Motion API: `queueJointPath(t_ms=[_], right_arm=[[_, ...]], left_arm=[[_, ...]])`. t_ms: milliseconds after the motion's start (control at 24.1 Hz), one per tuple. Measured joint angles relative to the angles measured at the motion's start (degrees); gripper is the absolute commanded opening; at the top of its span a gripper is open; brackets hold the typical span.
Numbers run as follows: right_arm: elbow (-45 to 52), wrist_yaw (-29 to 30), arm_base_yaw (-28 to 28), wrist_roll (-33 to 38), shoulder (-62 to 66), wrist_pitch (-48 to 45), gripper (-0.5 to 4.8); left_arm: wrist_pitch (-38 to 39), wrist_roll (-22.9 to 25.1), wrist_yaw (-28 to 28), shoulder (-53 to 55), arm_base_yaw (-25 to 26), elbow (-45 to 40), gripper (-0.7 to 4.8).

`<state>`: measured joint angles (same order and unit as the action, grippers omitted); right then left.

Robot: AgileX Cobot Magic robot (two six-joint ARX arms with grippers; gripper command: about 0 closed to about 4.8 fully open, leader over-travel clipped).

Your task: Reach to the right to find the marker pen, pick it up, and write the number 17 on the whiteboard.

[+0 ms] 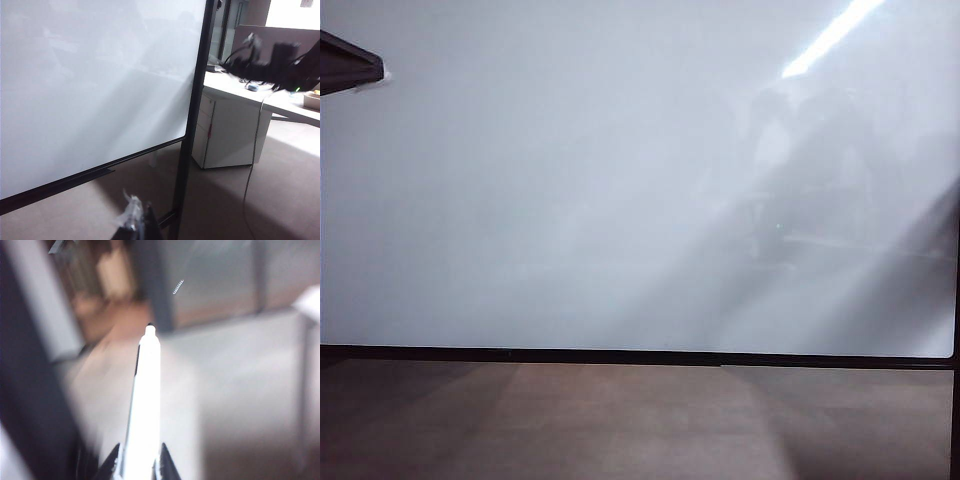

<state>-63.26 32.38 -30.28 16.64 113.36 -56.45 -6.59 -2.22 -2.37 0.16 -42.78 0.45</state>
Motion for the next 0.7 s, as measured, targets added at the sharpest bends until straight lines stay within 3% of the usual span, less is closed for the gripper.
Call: queueJointPath(t_ms=[332,498,581,705], right_arm=[[0.07,-3.74,-0.87,3.3,-29.75,19.5,-0.06],[-0.09,-10.36,3.08,3.3,-45.7,25.83,-0.06],[-0.07,-11.32,7.72,3.32,-51.21,30.73,-0.06],[-0.46,-14.32,20.44,3.3,-54.75,34.58,-0.06]], left_arm=[[0.04,-0.02,-0.2,0.02,1.99,0.0,-0.05],[0.2,0.0,-0.2,0.02,12.15,0.0,-0.05],[0.22,0.0,-0.17,0.02,16.83,0.0,-0.05],[0.37,0.0,0.04,0.02,23.04,0.0,-0.05]])
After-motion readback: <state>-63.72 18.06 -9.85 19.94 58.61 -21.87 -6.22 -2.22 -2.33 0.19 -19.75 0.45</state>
